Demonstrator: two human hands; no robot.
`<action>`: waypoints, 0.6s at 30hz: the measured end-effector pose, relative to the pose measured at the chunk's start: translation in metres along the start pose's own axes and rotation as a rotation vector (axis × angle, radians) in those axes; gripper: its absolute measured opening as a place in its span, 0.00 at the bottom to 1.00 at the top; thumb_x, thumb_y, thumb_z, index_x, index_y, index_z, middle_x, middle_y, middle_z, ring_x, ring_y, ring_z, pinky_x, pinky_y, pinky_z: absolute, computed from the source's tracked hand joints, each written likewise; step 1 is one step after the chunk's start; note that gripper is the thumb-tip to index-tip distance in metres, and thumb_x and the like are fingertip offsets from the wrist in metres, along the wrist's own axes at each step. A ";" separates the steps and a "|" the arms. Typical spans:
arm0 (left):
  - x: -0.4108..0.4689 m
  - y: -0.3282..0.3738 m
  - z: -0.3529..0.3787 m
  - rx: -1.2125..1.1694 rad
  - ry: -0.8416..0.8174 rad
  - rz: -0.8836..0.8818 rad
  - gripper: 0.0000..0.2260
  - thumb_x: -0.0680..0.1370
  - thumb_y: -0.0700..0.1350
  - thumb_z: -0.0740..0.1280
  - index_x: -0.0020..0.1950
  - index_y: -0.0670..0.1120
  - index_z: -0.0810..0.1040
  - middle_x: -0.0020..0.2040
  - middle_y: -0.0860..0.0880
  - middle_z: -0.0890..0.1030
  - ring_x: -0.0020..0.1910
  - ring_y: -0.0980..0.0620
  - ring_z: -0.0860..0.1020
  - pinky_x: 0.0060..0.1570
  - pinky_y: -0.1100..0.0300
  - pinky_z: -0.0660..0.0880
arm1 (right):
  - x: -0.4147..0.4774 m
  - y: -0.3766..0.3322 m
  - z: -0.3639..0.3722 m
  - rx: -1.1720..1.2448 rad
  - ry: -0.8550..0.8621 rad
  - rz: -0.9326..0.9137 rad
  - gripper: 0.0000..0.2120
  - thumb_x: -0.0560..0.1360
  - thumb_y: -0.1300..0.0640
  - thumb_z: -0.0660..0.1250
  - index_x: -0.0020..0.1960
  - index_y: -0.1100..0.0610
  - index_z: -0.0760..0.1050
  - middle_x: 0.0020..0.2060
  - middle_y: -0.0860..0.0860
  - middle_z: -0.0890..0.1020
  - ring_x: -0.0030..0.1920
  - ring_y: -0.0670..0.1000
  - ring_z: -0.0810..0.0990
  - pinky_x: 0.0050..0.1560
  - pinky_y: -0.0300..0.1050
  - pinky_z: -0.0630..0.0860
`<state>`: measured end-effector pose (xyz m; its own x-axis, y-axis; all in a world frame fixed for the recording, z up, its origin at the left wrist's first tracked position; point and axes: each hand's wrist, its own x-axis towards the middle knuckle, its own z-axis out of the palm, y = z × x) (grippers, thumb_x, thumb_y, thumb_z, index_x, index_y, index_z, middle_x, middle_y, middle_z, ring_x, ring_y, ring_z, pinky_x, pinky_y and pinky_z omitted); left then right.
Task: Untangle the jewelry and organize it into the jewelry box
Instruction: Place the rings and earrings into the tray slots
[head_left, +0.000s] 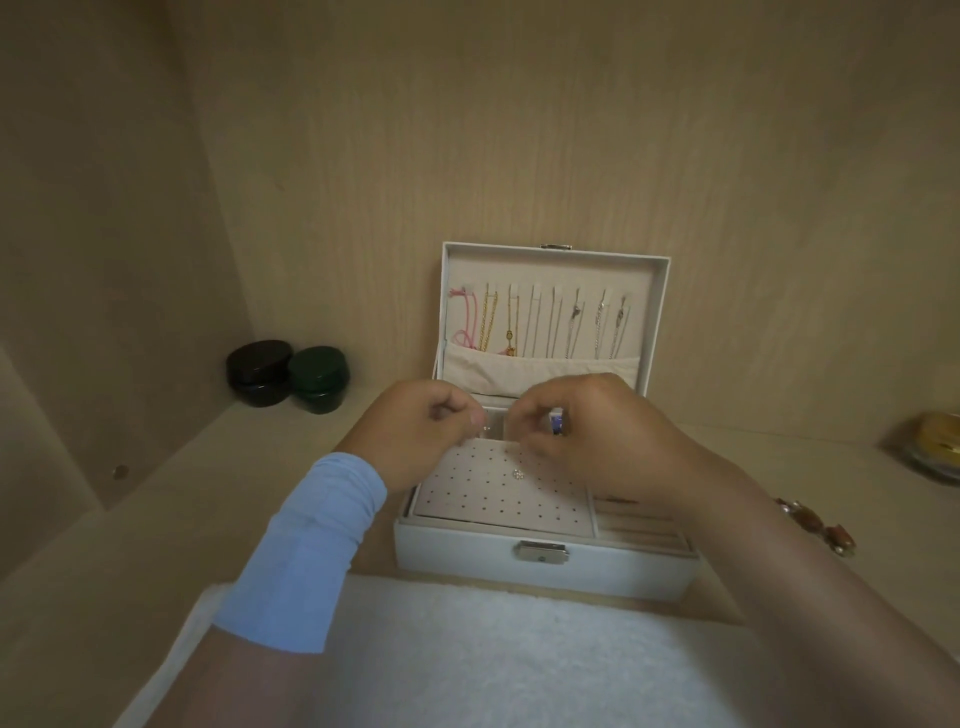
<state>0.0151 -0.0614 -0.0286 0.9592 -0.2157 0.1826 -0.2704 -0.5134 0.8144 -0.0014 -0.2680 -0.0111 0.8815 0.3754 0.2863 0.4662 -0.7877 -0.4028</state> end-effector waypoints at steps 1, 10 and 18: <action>0.000 0.002 0.002 -0.056 0.011 -0.016 0.04 0.78 0.47 0.69 0.46 0.52 0.84 0.39 0.58 0.83 0.41 0.60 0.80 0.48 0.61 0.75 | 0.002 -0.003 -0.001 0.098 0.045 -0.004 0.09 0.74 0.54 0.74 0.53 0.45 0.83 0.43 0.40 0.84 0.37 0.33 0.77 0.42 0.31 0.71; -0.003 0.004 -0.002 -0.239 0.028 -0.138 0.04 0.78 0.47 0.69 0.50 0.48 0.80 0.32 0.56 0.81 0.31 0.57 0.76 0.36 0.64 0.71 | 0.015 -0.017 0.014 0.357 0.123 0.044 0.04 0.71 0.55 0.77 0.46 0.49 0.87 0.38 0.43 0.86 0.33 0.35 0.77 0.37 0.27 0.69; -0.009 -0.015 -0.017 0.217 0.002 -0.016 0.07 0.74 0.44 0.71 0.46 0.57 0.83 0.42 0.57 0.82 0.36 0.64 0.77 0.39 0.67 0.71 | 0.015 -0.016 0.035 0.131 -0.008 0.050 0.02 0.73 0.50 0.75 0.45 0.44 0.85 0.38 0.37 0.84 0.41 0.36 0.79 0.46 0.34 0.75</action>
<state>0.0119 -0.0377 -0.0336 0.9637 -0.2040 0.1719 -0.2660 -0.6834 0.6799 0.0073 -0.2327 -0.0306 0.9043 0.3415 0.2564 0.4269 -0.7350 -0.5268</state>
